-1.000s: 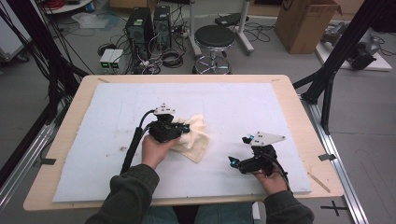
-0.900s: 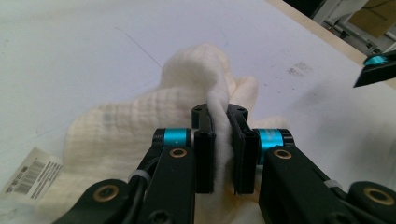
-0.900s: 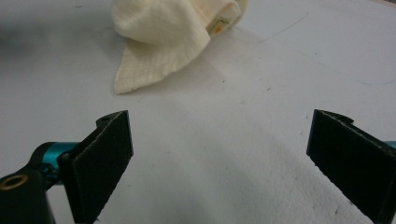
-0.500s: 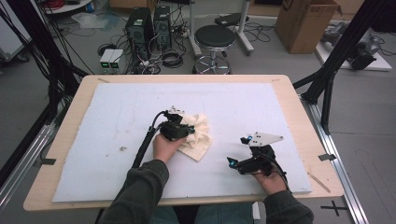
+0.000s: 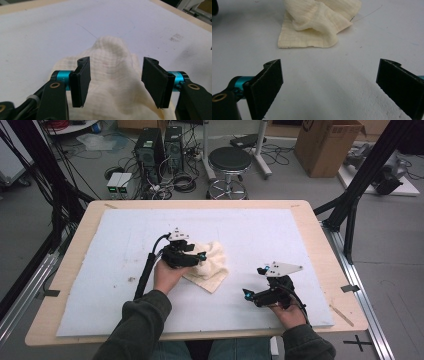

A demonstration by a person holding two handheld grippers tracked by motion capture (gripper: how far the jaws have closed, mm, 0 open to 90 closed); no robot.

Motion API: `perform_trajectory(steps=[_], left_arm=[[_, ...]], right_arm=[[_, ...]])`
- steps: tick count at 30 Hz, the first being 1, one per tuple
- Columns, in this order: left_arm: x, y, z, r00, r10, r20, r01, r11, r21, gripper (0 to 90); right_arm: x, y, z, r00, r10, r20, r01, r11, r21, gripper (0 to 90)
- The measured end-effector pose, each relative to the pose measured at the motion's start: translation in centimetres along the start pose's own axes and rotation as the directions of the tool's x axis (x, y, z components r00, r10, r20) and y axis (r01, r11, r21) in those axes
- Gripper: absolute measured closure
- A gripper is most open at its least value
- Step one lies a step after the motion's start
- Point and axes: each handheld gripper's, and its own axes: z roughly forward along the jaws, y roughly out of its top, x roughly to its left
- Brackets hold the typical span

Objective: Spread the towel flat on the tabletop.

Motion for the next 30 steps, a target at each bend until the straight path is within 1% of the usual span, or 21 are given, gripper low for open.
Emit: perform_trajectory(steps=[1,2,3,4,6,9,11,12,13,14,16,17,18,19,20,23,24,26,27,28,30], left_arm=[[0.2,0.1,-0.9,1.0000,0.009,0.000,-0.009,0.9999,-0.007,40.3],[0.3,0.1,-1.5,0.9999,0.016,-0.001,-0.016,0.9998,-0.010,40.0],[0.3,0.1,-1.5,0.9999,0.016,-0.001,-0.016,0.9998,-0.010,39.7],[0.6,0.0,-2.5,0.9997,0.025,-0.006,-0.025,0.9996,-0.016,39.7],[0.8,-0.2,-3.4,0.9992,0.039,-0.012,-0.039,0.9991,-0.015,39.2],[0.9,-0.7,-4.9,0.9983,0.055,-0.021,-0.056,0.9981,-0.026,39.2],[1.1,-1.2,-5.8,0.9975,0.066,-0.027,-0.067,0.9974,-0.029,39.1],[1.1,-1.4,-6.3,0.9970,0.071,-0.030,-0.071,0.9972,-0.024,39.0],[1.1,-1.4,-6.3,0.9970,0.071,-0.030,-0.071,0.9972,-0.024,38.4],[1.1,-1.5,-7.2,0.9964,0.075,-0.039,-0.076,0.9968,-0.025,37.4],[1.0,-1.8,-8.1,0.9962,0.077,-0.040,-0.079,0.9957,-0.049,37.2],[1.0,-1.9,-8.5,0.9957,0.083,-0.041,-0.085,0.9951,-0.051,37.2],[0.9,-1.9,-8.9,0.9956,0.087,-0.036,-0.088,0.9949,-0.048,37.1],[0.9,-1.9,-8.9,0.9956,0.087,-0.036,-0.088,0.9949,-0.048,36.7],[0.8,-2.2,-9.6,0.9939,0.102,-0.041,-0.104,0.9936,-0.045,36.6],[0.6,-2.8,-10.6,0.9913,0.121,-0.052,-0.123,0.9912,-0.048,34.8],[0.6,-3.0,-10.9,0.9914,0.120,-0.052,-0.122,0.9912,-0.051,34.4],[0.6,-3.2,-11.2,0.9909,0.122,-0.056,-0.125,0.9909,-0.050,34.0],[0.6,-3.7,-11.8,0.9898,0.128,-0.062,-0.131,0.9903,-0.045,33.5],[0.6,-3.9,-12.0,0.9903,0.125,-0.061,-0.128,0.9906,-0.049,33.1],[0.7,-4.4,-12.5,0.9909,0.118,-0.065,-0.122,0.9911,-0.055,33.1]], right_arm=[[0.0,0.0,0.0,1.0000,0.003,0.000,-0.003,1.000,-0.001,6.2],[0.1,0.0,0.0,1.0000,0.005,0.001,-0.005,1.000,-0.003,6.2],[0.1,0.0,0.0,1.0000,0.010,0.000,-0.010,1.000,-0.003,6.2],[0.1,0.0,0.0,1.0000,0.004,-0.002,-0.004,1.000,-0.007,6.2],[0.2,0.1,0.1,0.9999,0.008,-0.009,-0.008,1.000,-0.007,6.2],[0.4,0.4,0.3,0.9998,0.008,-0.018,-0.008,1.000,-0.009,6.2],[0.5,0.7,0.4,0.9992,0.007,-0.040,-0.008,1.000,-0.023,6.2],[0.6,0.9,0.4,0.9990,0.007,-0.043,-0.008,1.000,-0.026,6.2],[0.6,1.1,0.5,0.9988,0.009,-0.049,-0.010,1.000,-0.027,6.3],[0.7,1.4,0.6,0.9980,0.012,-0.062,-0.013,1.000,-0.024,6.2],[0.8,1.7,0.8,0.9980,0.001,-0.064,-0.002,1.000,-0.025,6.3],[0.9,1.9,1.0,0.9978,-0.004,-0.067,0.003,1.000,-0.021,6.3],[1.0,2.1,1.2,0.9975,-0.001,-0.071,0.000,1.000,-0.018,6.3],[1.0,2.2,1.3,0.9973,-0.001,-0.073,0.000,1.000,-0.017,6.3],[1.1,2.5,1.6,0.9968,-0.004,-0.080,0.002,1.000,-0.020,6.3],[1.3,3.1,2.1,0.9960,-0.011,-0.089,0.010,1.000,-0.014,6.5],[1.4,3.3,2.3,0.9953,-0.017,-0.095,0.015,1.000,-0.015,7.7],[1.6,3.8,2.7,0.9920,-0.029,-0.123,0.028,1.000,-0.012,15.2],[1.7,4.0,3.0,0.9905,-0.035,-0.133,0.034,0.999,-0.008,15.5],[1.8,4.2,3.3,0.9903,-0.040,-0.133,0.039,0.999,-0.005,15.5],[1.8,4.6,3.7,0.9878,-0.040,-0.150,0.039,0.999,-0.006,18.2]])
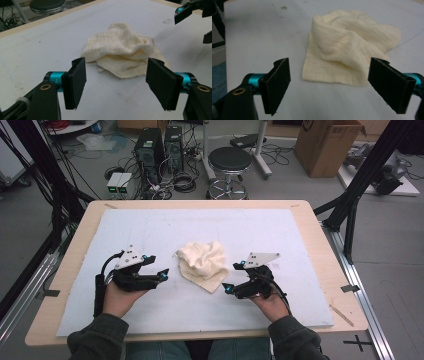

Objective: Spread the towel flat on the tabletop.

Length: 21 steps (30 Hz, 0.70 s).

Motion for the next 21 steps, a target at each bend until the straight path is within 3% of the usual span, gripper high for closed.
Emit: perform_trajectory(steps=[7,10,15,21], left_arm=[[0.8,-2.1,-1.1,0.9996,-0.027,-0.009,0.026,0.9994,-0.024,31.7],[1.3,-2.3,-1.1,0.9999,-0.015,-0.009,0.014,0.9998,-0.014,30.9],[1.3,-2.7,-0.9,0.9990,0.007,-0.044,-0.008,0.9999,-0.008,30.9],[1.3,-3.4,-0.7,0.9982,-0.004,-0.059,0.003,1.0000,-0.005,30.4]], right_arm=[[-0.5,1.1,0.9,0.9996,0.001,-0.028,-0.001,1.000,-0.007,23.6],[-0.7,1.2,1.5,0.9996,-0.009,-0.025,0.009,1.000,-0.010,25.4],[-0.3,1.1,3.1,0.9991,0.001,-0.042,0.000,1.000,0.029,29.1],[0.8,0.6,5.0,0.9959,-0.043,-0.080,0.050,0.994,0.095,41.1]])
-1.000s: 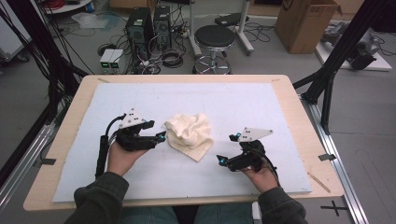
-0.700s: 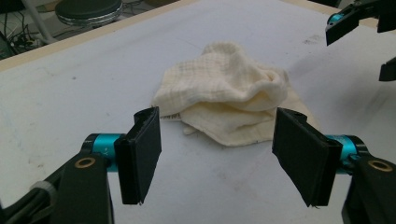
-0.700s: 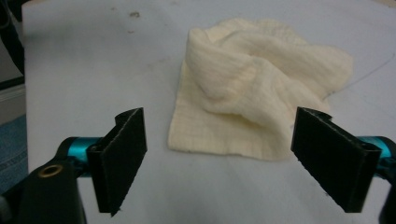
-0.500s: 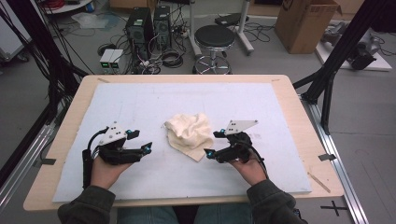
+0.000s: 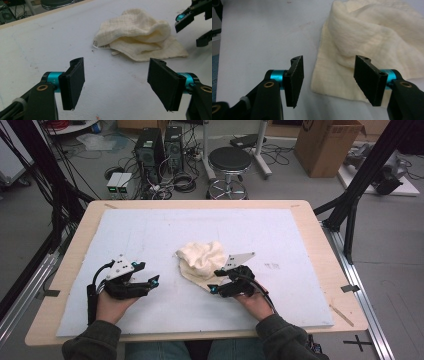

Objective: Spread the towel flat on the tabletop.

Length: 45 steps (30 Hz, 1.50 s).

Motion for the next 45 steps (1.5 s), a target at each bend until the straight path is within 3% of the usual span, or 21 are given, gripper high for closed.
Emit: perform_trajectory(steps=[10,13,23,26,32,45], left_arm=[[0.2,-0.3,0.3,1.0000,-0.006,0.005,0.006,0.9998,0.019,29.8],[0.3,-0.3,0.3,1.0000,-0.005,0.006,0.004,0.9998,0.018,29.8],[0.4,-0.5,0.6,0.9999,-0.011,0.002,0.011,0.9995,0.030,29.6],[0.3,-0.5,0.7,0.9999,-0.013,0.010,0.012,0.9995,0.031,29.8],[0.4,-0.5,0.7,0.9999,-0.011,0.013,0.010,0.9993,0.037,30.2],[0.2,-0.4,0.8,0.9995,-0.012,0.028,0.011,0.9992,0.038,32.2]], right_arm=[[0.2,-0.5,1.5,0.9996,-0.006,-0.028,0.008,0.998,0.065,53.7],[0.4,-0.6,2.1,0.9990,-0.036,-0.026,0.039,0.993,0.107,59.1],[0.4,-0.6,2.1,0.9976,-0.069,0.005,0.068,0.991,0.116,78.4],[0.1,-0.6,1.9,0.9978,-0.064,-0.018,0.065,0.991,0.118,82.7],[0.2,-0.4,0.7,0.9960,-0.082,-0.037,0.085,0.993,0.082,83.0],[-0.3,-1.9,-4.7,0.9964,-0.083,0.019,0.081,0.995,0.053,82.7]])
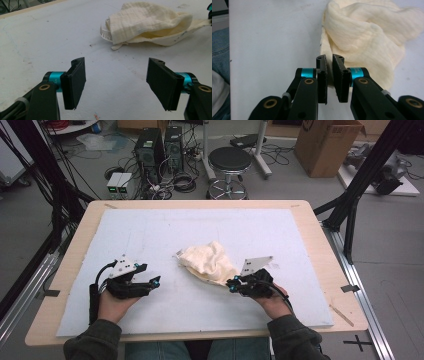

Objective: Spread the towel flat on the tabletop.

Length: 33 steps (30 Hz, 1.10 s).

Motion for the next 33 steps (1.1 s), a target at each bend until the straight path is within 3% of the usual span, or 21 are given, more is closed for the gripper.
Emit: perform_trajectory(steps=[5,11,15,20,23,29,31,33], left_arm=[[-0.7,0.1,0.6,0.9996,0.017,0.024,-0.017,0.9998,0.009,32.3],[-1.6,0.2,1.3,0.9979,0.044,0.048,-0.045,0.9987,0.024,34.0],[-2.2,0.4,1.8,0.9955,0.061,0.072,-0.064,0.9974,0.035,34.1],[-3.2,0.7,2.6,0.9905,0.052,0.127,-0.056,0.9981,0.027,35.6],[-4.0,0.9,3.4,0.9853,0.046,0.164,-0.049,0.9986,0.018,38.1],[-5.4,1.3,6.1,0.9716,0.092,0.218,-0.110,0.9914,0.070,41.4],[-5.5,1.5,7.1,0.9710,0.088,0.222,-0.109,0.9907,0.082,41.4],[-5.5,1.7,8.1,0.9750,0.076,0.209,-0.098,0.9906,0.095,41.5]], right_arm=[[-0.3,-1.2,-1.3,0.9995,0.021,0.021,-0.021,1.000,0.000,82.6],[-0.3,-2.4,-2.3,0.9993,0.010,0.036,-0.011,1.000,0.025,82.5],[-0.1,-3.2,-3.0,0.9995,0.018,0.025,-0.019,0.999,0.028,82.4],[0.2,-4.2,-3.5,0.9996,0.024,0.014,-0.024,0.999,0.045,82.1],[0.1,-4.5,-3.5,0.9994,0.033,0.008,-0.033,0.998,0.053,81.8],[-0.3,-4.4,-3.3,0.9995,0.031,0.008,-0.031,0.998,0.050,80.9],[-0.5,-4.4,-3.2,0.9995,0.031,0.007,-0.031,0.999,0.044,80.8],[-0.7,-4.3,-3.1,0.9993,0.036,0.004,-0.036,0.999,0.038,80.6]])
